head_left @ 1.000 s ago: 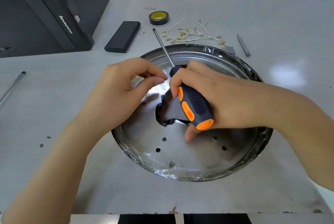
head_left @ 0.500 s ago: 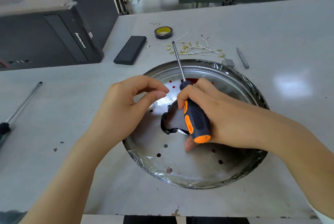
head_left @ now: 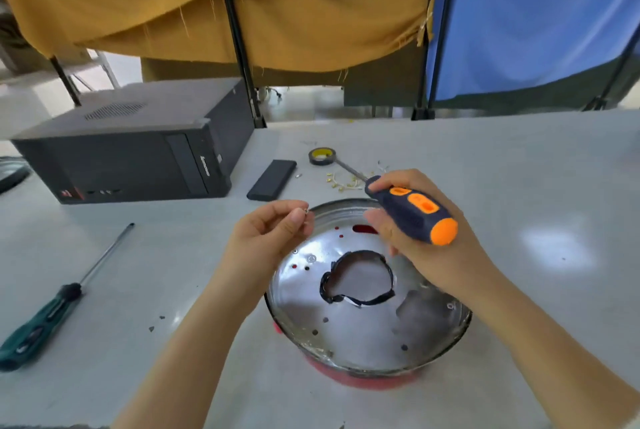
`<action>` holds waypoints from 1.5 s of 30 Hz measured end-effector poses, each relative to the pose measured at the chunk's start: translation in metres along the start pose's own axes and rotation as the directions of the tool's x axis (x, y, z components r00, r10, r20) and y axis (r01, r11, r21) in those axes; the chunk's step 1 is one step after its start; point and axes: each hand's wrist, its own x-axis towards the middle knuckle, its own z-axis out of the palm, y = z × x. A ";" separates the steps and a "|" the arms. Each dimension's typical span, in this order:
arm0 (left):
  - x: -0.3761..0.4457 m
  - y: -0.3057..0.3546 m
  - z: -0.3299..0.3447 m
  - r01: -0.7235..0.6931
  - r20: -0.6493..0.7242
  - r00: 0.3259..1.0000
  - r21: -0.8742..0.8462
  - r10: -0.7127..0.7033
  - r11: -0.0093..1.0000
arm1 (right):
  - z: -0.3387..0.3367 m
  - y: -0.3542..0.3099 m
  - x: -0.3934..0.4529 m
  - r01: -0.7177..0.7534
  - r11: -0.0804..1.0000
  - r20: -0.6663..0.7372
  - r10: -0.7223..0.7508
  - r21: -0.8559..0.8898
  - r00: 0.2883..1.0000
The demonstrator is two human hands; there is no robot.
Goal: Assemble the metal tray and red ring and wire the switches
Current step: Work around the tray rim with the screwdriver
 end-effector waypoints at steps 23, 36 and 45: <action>0.007 -0.011 -0.035 0.002 -0.157 0.987 -0.207 -0.035 0.978 | 0.007 -0.057 -0.008 0.014 0.943 -0.102 0.021 0.333 0.995; 0.011 -0.016 -0.025 0.008 -0.149 0.988 -0.210 -0.040 0.978 | 0.002 -0.047 -0.010 0.022 0.948 -0.131 0.020 0.318 0.991; 0.011 -0.017 -0.028 0.003 -0.134 0.990 -0.213 -0.032 0.977 | 0.000 -0.043 -0.008 0.033 0.934 -0.149 0.022 0.356 0.989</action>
